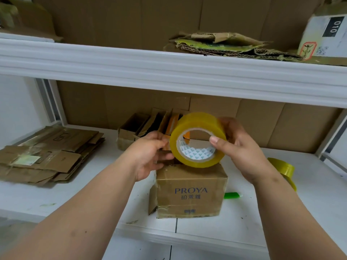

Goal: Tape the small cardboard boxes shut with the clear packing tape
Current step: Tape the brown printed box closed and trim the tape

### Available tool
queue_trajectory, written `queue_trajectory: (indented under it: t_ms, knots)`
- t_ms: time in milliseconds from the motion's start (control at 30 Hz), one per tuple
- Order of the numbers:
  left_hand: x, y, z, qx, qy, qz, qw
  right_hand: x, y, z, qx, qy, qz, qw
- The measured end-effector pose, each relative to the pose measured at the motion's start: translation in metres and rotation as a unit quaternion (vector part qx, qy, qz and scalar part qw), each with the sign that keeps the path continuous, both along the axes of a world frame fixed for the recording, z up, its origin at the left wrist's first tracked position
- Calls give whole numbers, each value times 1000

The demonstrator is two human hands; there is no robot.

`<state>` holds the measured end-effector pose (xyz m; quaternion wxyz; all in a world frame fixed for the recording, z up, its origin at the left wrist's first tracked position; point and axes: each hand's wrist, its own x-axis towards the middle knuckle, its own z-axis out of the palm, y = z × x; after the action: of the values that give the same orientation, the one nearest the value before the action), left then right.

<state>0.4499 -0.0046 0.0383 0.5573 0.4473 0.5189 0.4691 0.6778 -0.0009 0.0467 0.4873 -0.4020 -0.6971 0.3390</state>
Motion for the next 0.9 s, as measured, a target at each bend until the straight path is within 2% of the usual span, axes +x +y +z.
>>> queue_trajectory:
  t_ms: [133,200,333,467,700,800,900]
  knots:
    - [-5,8,3,-28,33,-48,998,-8,7,10,-2,-89,-13,996]
    - [-8,11,0,-38,49,-50,997,-10,11,7,-20,-99,-10,995]
    - [-9,15,-14,-39,82,-19,996,-12,22,-12,-49,-76,8,996]
    - [-5,14,-25,-43,99,29,994,-8,34,-29,-93,-14,43,995]
    - [4,7,-30,-47,98,115,987,-2,61,-39,-186,84,173,963]
    - [6,5,-37,-58,66,167,982,-1,66,-38,-185,5,255,949]
    - [8,5,-43,-52,54,198,977,0,72,-39,-171,-53,276,944]
